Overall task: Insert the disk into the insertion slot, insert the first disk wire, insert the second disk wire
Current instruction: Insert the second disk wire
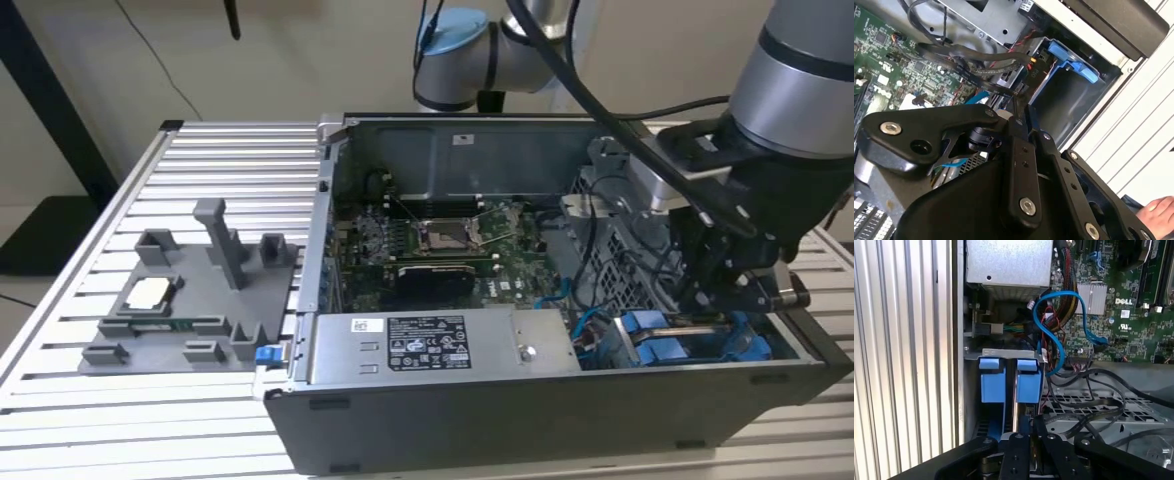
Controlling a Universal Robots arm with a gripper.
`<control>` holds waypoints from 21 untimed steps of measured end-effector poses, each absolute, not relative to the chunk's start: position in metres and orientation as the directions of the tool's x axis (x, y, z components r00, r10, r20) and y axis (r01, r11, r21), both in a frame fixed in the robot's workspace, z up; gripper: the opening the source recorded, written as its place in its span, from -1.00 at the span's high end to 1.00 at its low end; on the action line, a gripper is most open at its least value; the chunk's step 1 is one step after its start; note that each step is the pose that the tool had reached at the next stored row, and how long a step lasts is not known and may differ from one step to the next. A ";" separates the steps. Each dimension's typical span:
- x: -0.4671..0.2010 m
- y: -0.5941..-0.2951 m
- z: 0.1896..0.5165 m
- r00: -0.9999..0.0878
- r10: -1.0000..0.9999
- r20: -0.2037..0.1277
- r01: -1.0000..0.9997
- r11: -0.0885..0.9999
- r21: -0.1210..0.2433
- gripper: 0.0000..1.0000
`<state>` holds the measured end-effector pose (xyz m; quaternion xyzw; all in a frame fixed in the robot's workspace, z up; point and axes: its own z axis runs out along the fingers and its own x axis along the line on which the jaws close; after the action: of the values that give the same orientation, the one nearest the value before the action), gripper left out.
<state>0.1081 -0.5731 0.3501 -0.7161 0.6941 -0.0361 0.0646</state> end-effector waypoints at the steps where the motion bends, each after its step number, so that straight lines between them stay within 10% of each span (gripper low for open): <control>1: 0.108 -0.573 0.350 0.034 -0.999 -0.038 -0.989 -0.028 -0.143 0.69; 21: 0.107 -0.572 0.341 0.012 -0.999 -0.037 -0.987 -0.006 -0.160 0.69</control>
<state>0.1074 -0.5717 0.3409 -0.7079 0.7015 -0.0430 0.0701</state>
